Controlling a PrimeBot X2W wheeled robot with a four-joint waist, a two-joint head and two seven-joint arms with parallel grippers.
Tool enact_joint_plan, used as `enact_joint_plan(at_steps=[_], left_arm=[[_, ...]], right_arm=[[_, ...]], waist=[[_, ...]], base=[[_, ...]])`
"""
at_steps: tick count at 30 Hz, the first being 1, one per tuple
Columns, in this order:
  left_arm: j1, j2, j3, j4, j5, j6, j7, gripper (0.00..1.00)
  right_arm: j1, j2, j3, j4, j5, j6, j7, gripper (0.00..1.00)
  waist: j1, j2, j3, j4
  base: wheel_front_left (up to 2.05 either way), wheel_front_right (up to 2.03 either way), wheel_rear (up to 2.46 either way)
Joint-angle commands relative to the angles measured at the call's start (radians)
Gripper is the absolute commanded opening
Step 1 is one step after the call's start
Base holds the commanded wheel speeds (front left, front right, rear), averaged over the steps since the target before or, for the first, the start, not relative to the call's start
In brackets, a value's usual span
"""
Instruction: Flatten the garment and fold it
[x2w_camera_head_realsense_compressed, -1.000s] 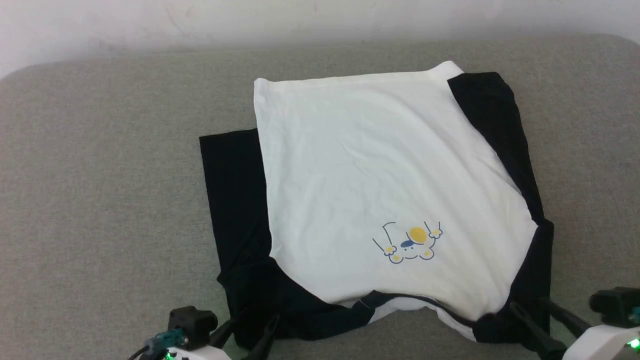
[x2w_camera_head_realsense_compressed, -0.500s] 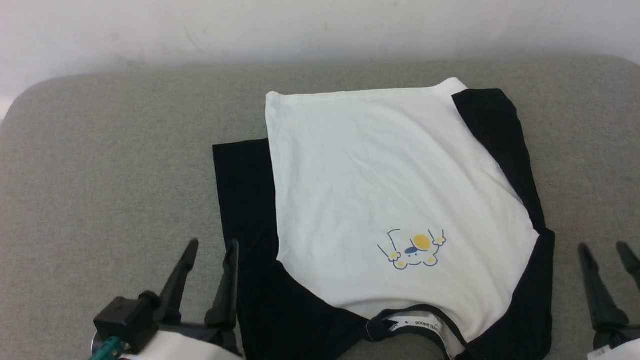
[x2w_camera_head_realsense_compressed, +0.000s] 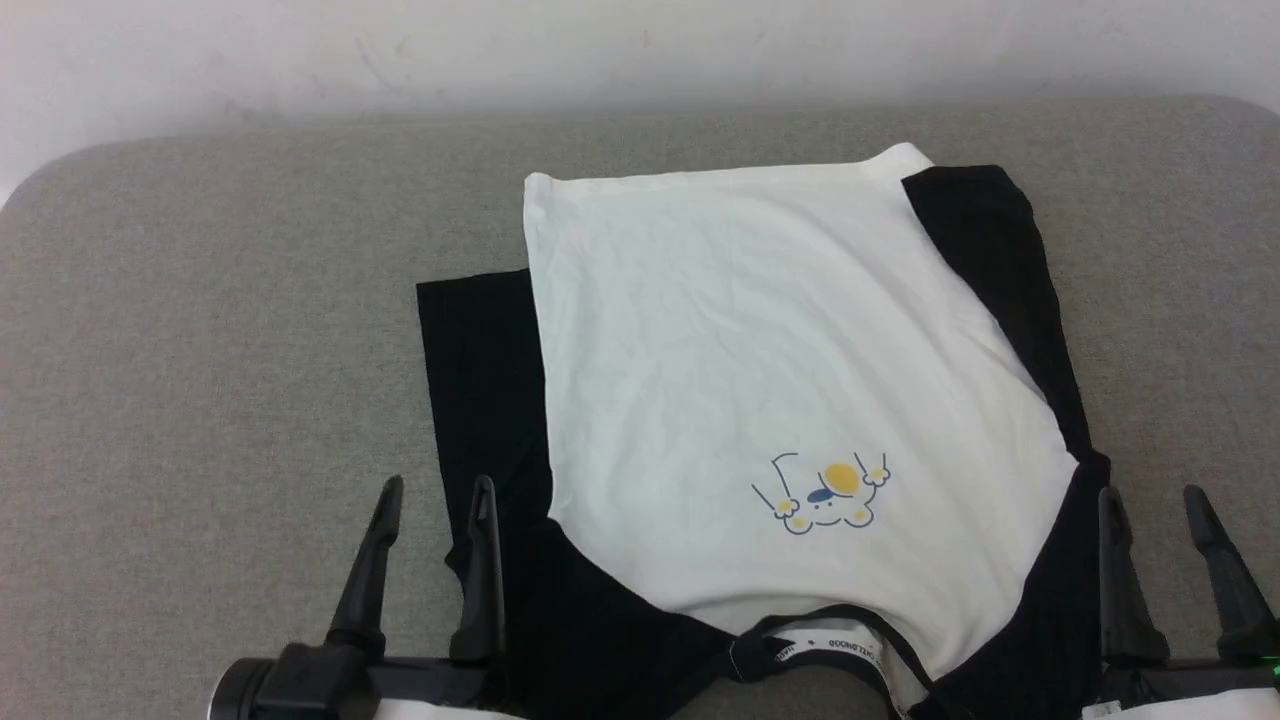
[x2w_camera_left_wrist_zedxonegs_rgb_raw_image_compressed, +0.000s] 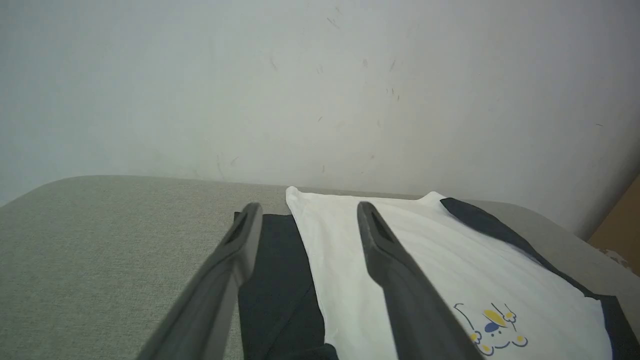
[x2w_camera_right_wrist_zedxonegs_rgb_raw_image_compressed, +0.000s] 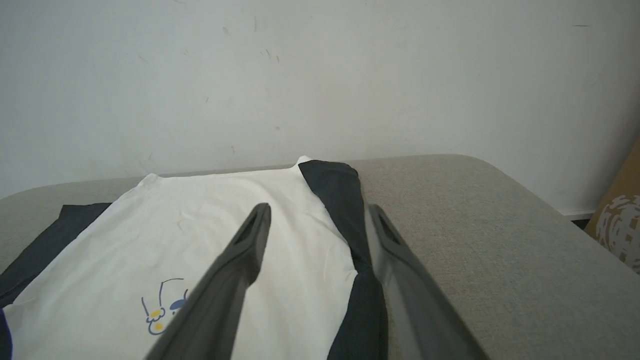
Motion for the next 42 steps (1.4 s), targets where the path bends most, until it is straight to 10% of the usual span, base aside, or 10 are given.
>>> enact_joint_plan(at_steps=[1,10,23,30,42], left_arm=[[0.008,-0.017,0.027,0.01,0.016,-0.021,-0.005,1.0],[-0.156,0.024,0.076,0.115,0.041,-0.152,0.026,1.0],[-0.761,0.215,0.112,0.221,-0.06,-0.325,0.661,1.0],[-0.89,0.264,0.109,0.318,-0.149,-0.348,0.921,1.0],[-0.895,0.288,0.108,0.362,-0.199,-0.328,1.076,1.0]], right_arm=[[-0.015,0.006,0.003,0.008,-0.008,-0.001,-0.01,1.0],[-0.076,0.008,-0.016,-0.03,-0.025,-0.001,-0.016,1.0],[-0.18,-0.021,0.011,-0.08,0.011,-0.001,-0.011,1.0],[-0.231,-0.05,0.028,-0.07,0.031,-0.001,-0.012,1.0],[-0.267,-0.083,0.028,-0.056,0.051,-0.001,-0.018,1.0]], waist=[[0.0,0.0,0.005,-0.001],[0.0,0.0,0.076,0.009],[0.0,0.0,0.288,-0.004],[0.0,0.0,0.383,-0.025],[0.0,0.0,0.454,-0.028]], base=[[0.0,0.0,0.0],[0.0,0.0,0.0],[0.0,0.0,0.0],[0.0,0.0,0.0],[0.0,0.0,0.0]])
